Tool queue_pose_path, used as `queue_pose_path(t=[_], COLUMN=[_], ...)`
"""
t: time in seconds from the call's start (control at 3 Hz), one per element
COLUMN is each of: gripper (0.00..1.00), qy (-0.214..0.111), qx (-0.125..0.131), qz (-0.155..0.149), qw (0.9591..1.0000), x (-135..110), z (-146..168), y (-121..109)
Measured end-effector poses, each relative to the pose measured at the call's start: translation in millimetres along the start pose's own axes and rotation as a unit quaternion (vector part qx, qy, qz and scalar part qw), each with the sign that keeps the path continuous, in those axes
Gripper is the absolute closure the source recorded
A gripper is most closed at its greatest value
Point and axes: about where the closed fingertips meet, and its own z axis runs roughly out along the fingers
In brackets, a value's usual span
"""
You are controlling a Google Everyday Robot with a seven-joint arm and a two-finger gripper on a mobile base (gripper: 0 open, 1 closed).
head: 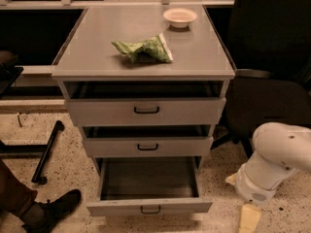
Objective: Close bottom drawer
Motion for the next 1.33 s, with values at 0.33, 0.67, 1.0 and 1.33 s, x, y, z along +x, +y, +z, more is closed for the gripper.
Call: queue_pose_path(t=[0.33,0.67,1.0,1.33], gripper=[0.0,0.0,0.0,0.0], qy=[-0.052,-0.111,-0.172,-0.172], qx=[-0.066,-0.109,-0.119,-0.119], qz=[-0.033,-0.082,-0.151,-0.151], qw=[0.9959,0.9844,0.9662,0.9662], x=[-6.5,-19.3,-38.8,-38.8], z=[76.5,124.1,153.6,153.6], y=[12.0,25.2,34.3,34.3])
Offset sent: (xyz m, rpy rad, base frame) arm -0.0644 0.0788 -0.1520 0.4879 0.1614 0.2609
